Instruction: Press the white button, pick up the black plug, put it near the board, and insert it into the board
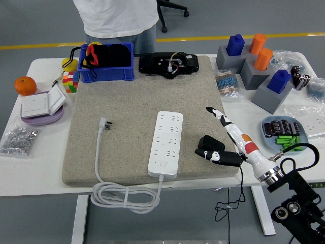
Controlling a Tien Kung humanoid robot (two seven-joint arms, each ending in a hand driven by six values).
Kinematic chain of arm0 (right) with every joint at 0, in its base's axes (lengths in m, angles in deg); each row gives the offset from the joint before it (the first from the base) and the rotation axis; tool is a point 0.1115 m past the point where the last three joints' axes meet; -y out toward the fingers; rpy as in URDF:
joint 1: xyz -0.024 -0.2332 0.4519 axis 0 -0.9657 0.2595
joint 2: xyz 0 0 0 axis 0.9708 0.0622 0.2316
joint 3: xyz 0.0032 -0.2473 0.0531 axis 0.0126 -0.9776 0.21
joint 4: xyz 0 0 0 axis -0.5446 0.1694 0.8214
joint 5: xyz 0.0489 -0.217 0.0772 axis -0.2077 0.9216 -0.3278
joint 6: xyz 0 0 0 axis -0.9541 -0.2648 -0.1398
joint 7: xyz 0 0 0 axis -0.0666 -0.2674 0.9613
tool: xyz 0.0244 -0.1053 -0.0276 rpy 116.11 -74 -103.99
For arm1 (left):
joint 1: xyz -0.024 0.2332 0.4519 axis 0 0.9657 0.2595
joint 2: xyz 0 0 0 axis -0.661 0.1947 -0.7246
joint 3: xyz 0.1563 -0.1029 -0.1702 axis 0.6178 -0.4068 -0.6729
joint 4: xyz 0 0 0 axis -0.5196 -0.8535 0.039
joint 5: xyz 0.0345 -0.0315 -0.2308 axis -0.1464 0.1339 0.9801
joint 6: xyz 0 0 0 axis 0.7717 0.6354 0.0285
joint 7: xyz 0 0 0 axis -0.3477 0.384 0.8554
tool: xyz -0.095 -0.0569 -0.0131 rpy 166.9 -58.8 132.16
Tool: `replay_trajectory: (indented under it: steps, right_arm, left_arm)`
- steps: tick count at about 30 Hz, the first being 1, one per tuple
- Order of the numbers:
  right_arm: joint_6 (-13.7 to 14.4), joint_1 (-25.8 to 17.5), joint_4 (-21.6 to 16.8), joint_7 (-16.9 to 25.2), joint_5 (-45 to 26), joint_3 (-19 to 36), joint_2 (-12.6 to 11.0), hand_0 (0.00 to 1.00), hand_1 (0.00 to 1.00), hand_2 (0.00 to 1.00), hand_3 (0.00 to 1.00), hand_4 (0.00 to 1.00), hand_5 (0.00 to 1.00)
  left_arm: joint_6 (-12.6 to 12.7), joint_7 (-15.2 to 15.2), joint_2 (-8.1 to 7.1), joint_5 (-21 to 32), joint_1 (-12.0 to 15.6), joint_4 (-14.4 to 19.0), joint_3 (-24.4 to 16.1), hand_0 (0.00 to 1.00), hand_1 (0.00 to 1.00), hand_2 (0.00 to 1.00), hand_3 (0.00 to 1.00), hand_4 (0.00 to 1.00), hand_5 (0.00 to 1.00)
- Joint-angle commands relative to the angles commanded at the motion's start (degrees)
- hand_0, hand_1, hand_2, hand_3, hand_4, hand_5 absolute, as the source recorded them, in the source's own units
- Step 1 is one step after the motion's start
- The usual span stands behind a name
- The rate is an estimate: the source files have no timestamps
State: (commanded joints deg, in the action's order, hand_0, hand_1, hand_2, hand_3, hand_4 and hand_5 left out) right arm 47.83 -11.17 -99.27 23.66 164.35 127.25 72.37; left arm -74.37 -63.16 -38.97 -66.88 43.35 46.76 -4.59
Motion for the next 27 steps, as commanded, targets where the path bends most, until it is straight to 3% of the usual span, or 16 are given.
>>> replay_trajectory:
  steps: [1,6,7,13,14,27]
  right_arm:
    - [-0.6,-0.9,-1.8,0.3,-0.2,-0.4,-0.6,0.301,0.236,0.279,0.644,0.652,0.181]
    - [-4.6,-2.1,-6.4,-2.5,0.0,-3.2,-1.8,0.301,0.236,0.279,0.644,0.652,0.181]
    - [-5.4,-2.0,-6.6,-3.3,0.1,-3.8,-1.9,0.073,0.068,0.165,0.633,0.388,0.112]
    - [-8.7,0.1,-5.5,-8.6,0.9,-6.7,-1.4,0.073,0.068,0.165,0.633,0.388,0.112]
    - [-9.1,0.6,-5.4,-9.7,0.9,-7.4,-1.4,0.002,0.002,0.108,0.619,0.319,0.002]
    - [-12.3,7.0,-2.3,-17.7,1.1,-14.9,0.1,0.002,0.002,0.105,0.61,0.306,0.002]
  left_arm:
    - [0.0,0.0,0.0,-0.1,0.1,0.0,-0.1,0.709,0.696,0.671,0.715,0.718,0.305]
    - [0.0,0.3,0.1,-1.0,0.2,0.0,-1.1,0.709,0.696,0.671,0.715,0.718,0.305]
    - [0.0,0.2,0.11,-0.8,0.2,0.0,-0.9,0.709,0.696,0.671,0.715,0.718,0.305]
    - [0.0,-0.1,0.06,0.5,-0.3,0.0,0.4,0.709,0.696,0.671,0.715,0.718,0.305]
    - [0.0,-0.2,0.05,0.6,-0.3,0.0,0.5,0.709,0.696,0.67,0.715,0.719,0.307]
    - [0.0,0.2,0.02,-0.2,0.0,0.0,-0.2,0.709,0.695,0.67,0.715,0.718,0.305]
